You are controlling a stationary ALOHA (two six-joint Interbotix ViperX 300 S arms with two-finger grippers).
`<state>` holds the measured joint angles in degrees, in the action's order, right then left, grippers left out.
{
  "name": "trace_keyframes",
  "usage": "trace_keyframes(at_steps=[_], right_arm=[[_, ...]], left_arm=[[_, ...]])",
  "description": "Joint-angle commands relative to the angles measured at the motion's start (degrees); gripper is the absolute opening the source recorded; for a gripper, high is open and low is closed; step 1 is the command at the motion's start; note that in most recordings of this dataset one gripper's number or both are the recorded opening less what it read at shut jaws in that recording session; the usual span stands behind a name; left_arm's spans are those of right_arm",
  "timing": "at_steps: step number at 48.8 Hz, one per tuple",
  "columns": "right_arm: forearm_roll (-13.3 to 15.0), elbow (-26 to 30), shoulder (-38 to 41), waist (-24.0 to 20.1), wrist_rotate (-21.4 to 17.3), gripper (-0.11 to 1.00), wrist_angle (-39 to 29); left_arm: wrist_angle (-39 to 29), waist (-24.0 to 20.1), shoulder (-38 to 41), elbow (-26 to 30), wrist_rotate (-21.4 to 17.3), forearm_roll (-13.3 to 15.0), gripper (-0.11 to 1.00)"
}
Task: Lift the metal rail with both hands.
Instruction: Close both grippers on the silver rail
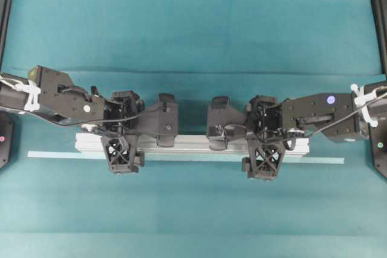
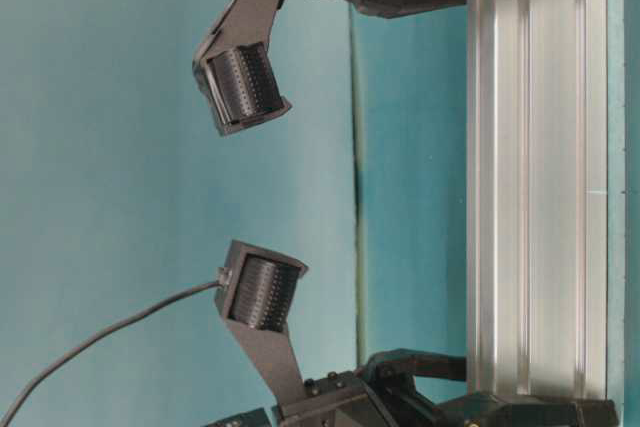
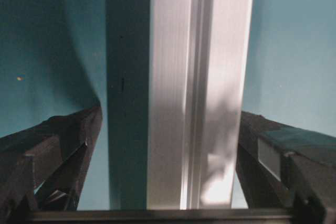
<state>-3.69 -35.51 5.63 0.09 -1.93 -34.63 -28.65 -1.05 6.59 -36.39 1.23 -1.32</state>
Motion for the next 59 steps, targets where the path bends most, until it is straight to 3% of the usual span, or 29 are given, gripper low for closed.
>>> trace_keyframes(at_steps=[1,23,27,35,38,59], right_arm=[[0.2,0.2,0.4,0.0,0.2,1.0,0.4],[0.2,0.1,0.4,0.4,-0.4,0.97,0.8],[0.2,0.1,0.4,0.4,-0.4,0.87,0.8],[-0.2,0.2,0.4,0.5,-0.2,0.46,0.9],[-0.1,0.3,0.4,0.5,-0.2,0.45,1.1],[-0.1,0.3,0.4,0.5,-0.1,0.45,1.1]], left_arm=[[0.3,0.1,-0.2,-0.1,0.0,-0.2,0.99],[0.4,-0.2,-0.4,-0.4,0.2,-0.2,0.96],[0.9,0.2,-0.4,-0.3,0.1,-0.2,0.85],[2.1,0.3,-0.4,-0.3,0.0,-0.2,0.48],[2.7,0.4,-0.4,-0.4,0.1,-0.2,0.37],[2.9,0.4,-0.4,-0.4,0.1,-0.2,0.37]])
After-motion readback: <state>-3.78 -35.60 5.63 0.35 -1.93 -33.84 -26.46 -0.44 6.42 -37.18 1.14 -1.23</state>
